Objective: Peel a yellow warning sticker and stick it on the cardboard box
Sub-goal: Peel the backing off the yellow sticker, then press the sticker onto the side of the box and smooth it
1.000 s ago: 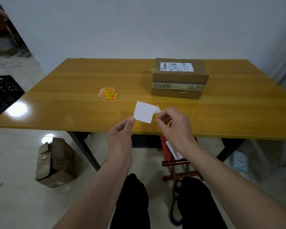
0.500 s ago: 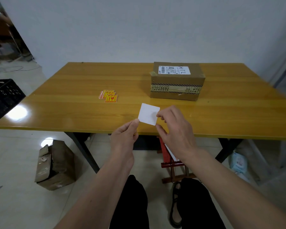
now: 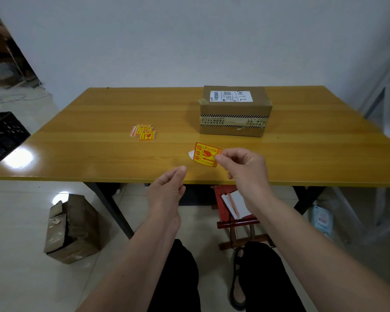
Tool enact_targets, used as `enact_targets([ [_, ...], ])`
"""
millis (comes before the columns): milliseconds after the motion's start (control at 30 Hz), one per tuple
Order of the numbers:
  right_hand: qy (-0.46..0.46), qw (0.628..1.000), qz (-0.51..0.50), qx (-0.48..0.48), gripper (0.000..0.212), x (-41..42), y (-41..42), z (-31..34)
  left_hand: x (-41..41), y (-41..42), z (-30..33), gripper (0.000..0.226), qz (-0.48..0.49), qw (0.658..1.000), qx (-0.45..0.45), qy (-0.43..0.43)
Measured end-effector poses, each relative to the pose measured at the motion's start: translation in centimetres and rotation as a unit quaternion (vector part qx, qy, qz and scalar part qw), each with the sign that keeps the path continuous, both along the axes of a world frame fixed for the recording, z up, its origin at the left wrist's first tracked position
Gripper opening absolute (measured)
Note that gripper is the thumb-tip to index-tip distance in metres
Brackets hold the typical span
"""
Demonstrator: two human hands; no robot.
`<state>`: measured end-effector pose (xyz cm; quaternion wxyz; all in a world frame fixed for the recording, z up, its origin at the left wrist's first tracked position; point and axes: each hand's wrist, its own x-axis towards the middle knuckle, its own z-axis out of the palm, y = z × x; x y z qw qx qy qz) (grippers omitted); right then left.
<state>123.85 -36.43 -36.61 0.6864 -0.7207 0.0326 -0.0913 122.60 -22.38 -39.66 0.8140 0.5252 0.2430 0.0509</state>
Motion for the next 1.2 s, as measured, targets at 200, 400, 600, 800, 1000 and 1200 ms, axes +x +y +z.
enact_targets([
  [200,-0.021,0.999,0.016,-0.048,0.014,-0.5,0.5,0.2,0.0,-0.6,-0.1,0.02,-0.02,0.997,0.069,-0.029],
  [400,0.06,0.993,-0.003,0.101,0.007,-0.8,0.8,0.1,-0.1,-0.9,-0.2,0.021,-0.096,0.993,-0.073,0.013],
  [600,0.129,0.942,0.005,0.311,0.004,-1.3,2.1,-0.7,-0.4,-2.5,0.2,0.015,-0.068,0.983,-0.17,-0.006],
  [800,0.12,0.931,-0.026,0.342,0.004,-1.8,2.9,-0.7,-0.8,-2.9,0.3,0.027,-0.061,0.983,-0.169,-0.038],
  [1000,0.097,0.951,-0.022,0.293,0.008,-2.1,2.9,-0.7,-0.9,-2.9,0.8,0.01,-0.036,0.992,-0.106,-0.05],
  [1200,0.051,0.99,-0.052,0.121,0.008,-2.1,2.3,-1.3,-0.3,-2.1,1.0,0.009,0.0,0.995,0.052,-0.089],
])
